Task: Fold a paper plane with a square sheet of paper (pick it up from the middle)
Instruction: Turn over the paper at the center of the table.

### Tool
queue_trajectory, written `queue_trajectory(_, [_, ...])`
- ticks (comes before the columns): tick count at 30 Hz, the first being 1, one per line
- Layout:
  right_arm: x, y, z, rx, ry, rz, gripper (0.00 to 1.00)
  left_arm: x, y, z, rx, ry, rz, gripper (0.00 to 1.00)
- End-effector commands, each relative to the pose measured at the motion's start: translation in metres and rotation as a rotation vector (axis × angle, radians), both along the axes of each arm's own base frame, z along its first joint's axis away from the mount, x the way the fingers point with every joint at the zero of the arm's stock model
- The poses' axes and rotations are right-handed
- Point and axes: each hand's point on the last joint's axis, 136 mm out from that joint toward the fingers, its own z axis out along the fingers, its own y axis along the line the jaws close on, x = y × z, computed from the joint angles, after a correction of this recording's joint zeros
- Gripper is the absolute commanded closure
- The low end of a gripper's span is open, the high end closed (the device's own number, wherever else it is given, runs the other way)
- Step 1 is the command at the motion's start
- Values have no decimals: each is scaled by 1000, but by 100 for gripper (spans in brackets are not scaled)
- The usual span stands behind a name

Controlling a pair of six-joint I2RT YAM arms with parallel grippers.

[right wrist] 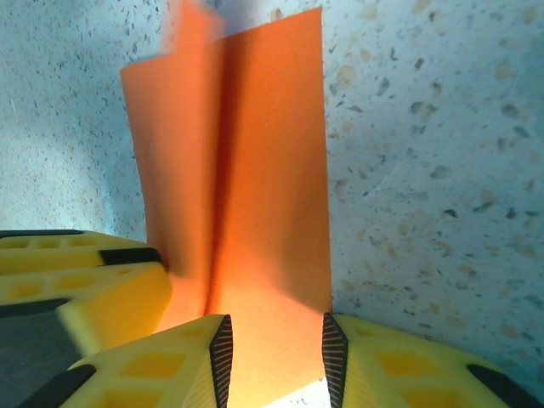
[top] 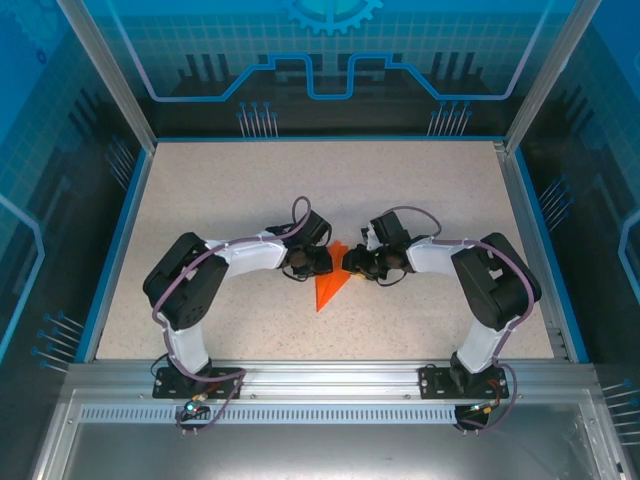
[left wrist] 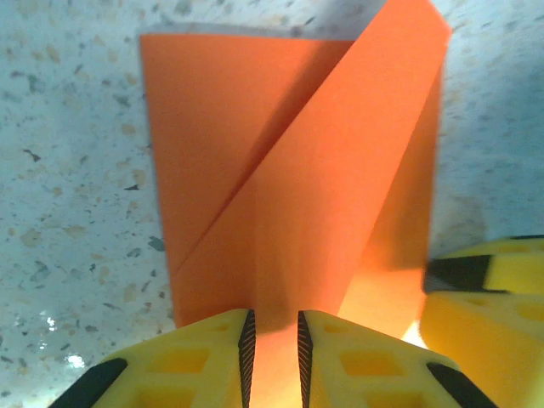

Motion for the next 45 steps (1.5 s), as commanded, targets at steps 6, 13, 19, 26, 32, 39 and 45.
queue_trajectory(6, [-6,-8,5,-75,5,-12,62,-7,14,-27,64,60,-3,79])
queue_trajectory(13, [-11,6,1,-48,24,12,62,-10,16,-28,57,63,-9,80])
queue_trajectory(19, [-12,15,-5,-49,46,11,65,-11,16,-26,41,63,-6,80])
queue_trajectory(26, [-11,22,-5,-34,37,14,65,-11,24,-31,13,84,28,80])
queue_trajectory(32, [-3,28,13,39,5,-9,62,-11,24,-31,-63,92,51,80])
queue_trajectory(39, [-14,28,23,115,22,-83,58,-8,34,-35,-118,110,106,80])
queue_trajectory(45, [-32,37,28,118,29,-62,55,-6,35,-35,-139,114,117,80])
